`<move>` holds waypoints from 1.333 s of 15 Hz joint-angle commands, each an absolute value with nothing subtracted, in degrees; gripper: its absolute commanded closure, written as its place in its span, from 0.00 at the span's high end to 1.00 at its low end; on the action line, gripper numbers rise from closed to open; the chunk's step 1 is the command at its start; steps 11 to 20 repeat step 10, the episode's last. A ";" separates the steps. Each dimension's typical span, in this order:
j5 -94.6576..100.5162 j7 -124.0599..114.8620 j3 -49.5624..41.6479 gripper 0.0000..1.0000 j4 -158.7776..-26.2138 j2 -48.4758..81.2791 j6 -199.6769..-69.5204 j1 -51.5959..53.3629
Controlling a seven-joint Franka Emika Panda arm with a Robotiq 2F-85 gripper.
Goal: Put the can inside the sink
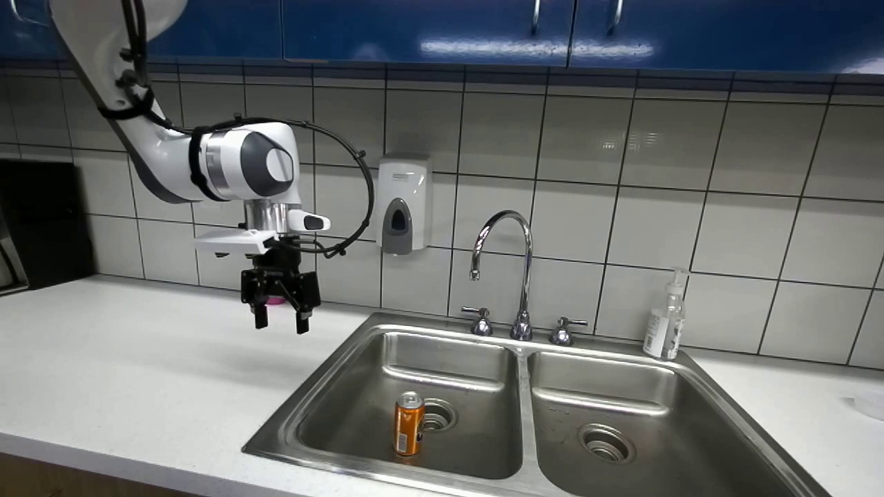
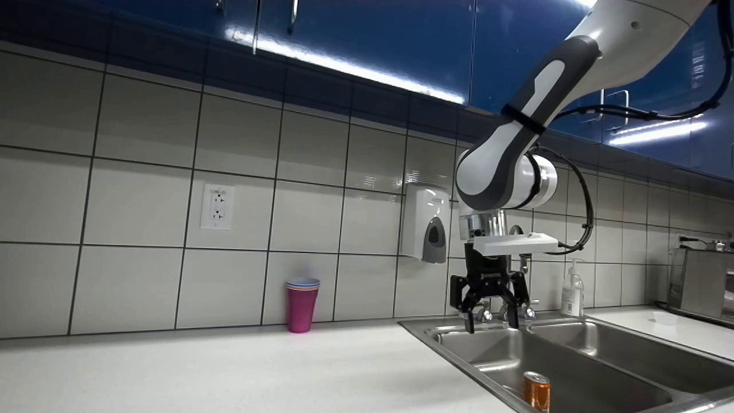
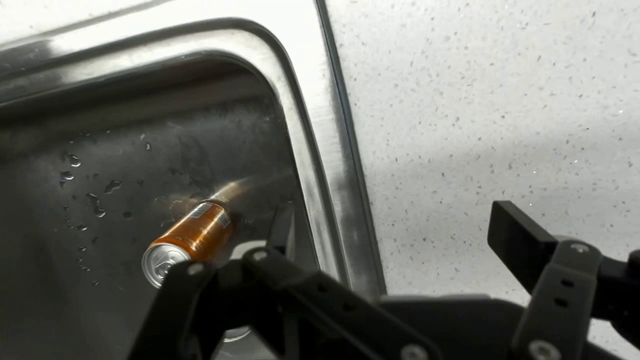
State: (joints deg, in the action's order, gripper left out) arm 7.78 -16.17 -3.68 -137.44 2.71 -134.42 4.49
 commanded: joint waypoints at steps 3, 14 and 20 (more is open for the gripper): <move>7.65 -16.66 -1.29 1.00 -140.29 -1.64 -132.64 3.58; 6.85 -15.98 -0.91 1.00 -141.31 -2.99 -131.65 3.11; 6.85 -15.98 -0.91 1.00 -141.31 -2.99 -131.65 3.11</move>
